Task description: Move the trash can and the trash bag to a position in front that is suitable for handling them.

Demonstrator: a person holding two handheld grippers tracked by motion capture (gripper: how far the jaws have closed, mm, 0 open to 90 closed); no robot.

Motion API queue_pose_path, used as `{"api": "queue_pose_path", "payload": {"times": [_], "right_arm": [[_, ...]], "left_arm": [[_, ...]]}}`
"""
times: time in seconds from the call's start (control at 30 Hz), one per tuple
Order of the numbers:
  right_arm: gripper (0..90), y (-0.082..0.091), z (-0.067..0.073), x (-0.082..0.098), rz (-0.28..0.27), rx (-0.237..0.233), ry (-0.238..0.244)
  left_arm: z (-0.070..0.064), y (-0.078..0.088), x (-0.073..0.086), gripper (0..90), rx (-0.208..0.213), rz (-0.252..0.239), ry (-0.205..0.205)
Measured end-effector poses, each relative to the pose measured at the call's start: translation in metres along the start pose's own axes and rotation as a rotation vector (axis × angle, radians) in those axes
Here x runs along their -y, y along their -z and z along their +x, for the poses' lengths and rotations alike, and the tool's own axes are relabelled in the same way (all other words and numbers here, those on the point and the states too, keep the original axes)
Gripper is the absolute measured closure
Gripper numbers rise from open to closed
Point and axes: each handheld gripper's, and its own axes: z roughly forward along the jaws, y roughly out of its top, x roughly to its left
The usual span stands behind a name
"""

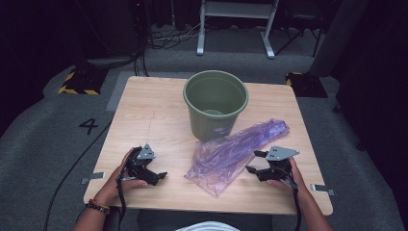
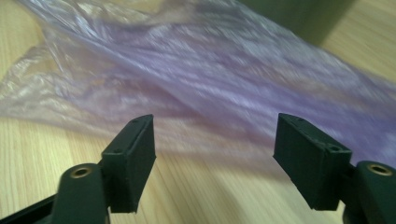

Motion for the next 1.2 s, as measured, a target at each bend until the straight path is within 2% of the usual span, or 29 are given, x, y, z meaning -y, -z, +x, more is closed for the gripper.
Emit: {"api": "queue_pose_path", "payload": {"times": [0.07, 0.1, 0.33, 0.37, 0.47, 0.5, 0.57, 0.7, 0.8, 0.9, 0.93, 0.97, 1.07, 1.1, 1.2], "right_arm": [[28.8, -0.007, 0.003, -0.006, -0.002, -0.019, 0.028], [27.2, -0.016, 0.005, -0.013, 0.009, -0.043, 0.048], [27.7, -0.036, 0.007, -0.02, 0.039, -0.085, 0.054], [29.3, -0.041, 0.006, -0.02, 0.049, -0.109, 0.04], [31.8, -0.045, 0.006, -0.019, 0.062, -0.125, 0.038], [35.8, -0.05, 0.008, -0.019, 0.078, -0.146, 0.044], [37.1, -0.051, 0.009, -0.018, 0.079, -0.151, 0.048], [46.5, -0.057, 0.013, -0.017, 0.124, -0.158, 0.052], [49.8, -0.057, 0.013, -0.017, 0.123, -0.166, 0.046], [58.5, -0.057, 0.016, -0.015, 0.101, -0.186, 0.047], [58.5, -0.057, 0.016, -0.015, 0.101, -0.186, 0.047], [64.4, -0.057, 0.017, -0.015, 0.098, -0.187, 0.05], [68.3, -0.057, 0.019, -0.015, 0.098, -0.192, 0.05], [74.6, -0.057, 0.02, -0.016, 0.094, -0.186, 0.055], [78.9, -0.057, 0.022, -0.016, 0.092, -0.178, 0.06]], "left_arm": [[0.0, 0.0, 0.0, 0.3, 0.0, 0.0, 0.0], [0.0, 0.0, 0.0, 0.3, 0.0, 0.0, 0.0], [0.0, 0.0, 0.0, 0.3, -0.001, 0.0, 0.0], [0.0, 0.0, 0.0, 0.3, 0.0, 0.0, -0.001], [0.0, 0.0, 0.0, 0.3, 0.002, 0.0, -0.002], [0.0, 0.0, 0.0, 0.3, 0.001, 0.0, -0.002], [0.0, 0.0, 0.0, 0.3, 0.001, -0.001, -0.001], [0.0, 0.0, 0.0, 0.3, 0.002, 0.0, -0.002], [0.0, 0.0, 0.0, 0.3, 0.001, 0.0, -0.002], [0.0, 0.0, 0.0, 0.3, 0.002, 0.0, -0.002], [0.0, 0.0, 0.0, 0.3, 0.002, 0.0, -0.002], [0.0, 0.0, 0.0, 0.3, 0.001, 0.0, -0.002], [0.0, 0.0, 0.0, 0.3, 0.001, 0.0, -0.002], [0.0, 0.0, 0.0, 0.3, 0.002, 0.0, -0.002], [0.0, 0.0, 0.0, 0.3, 0.002, -0.001, 0.0]]}}
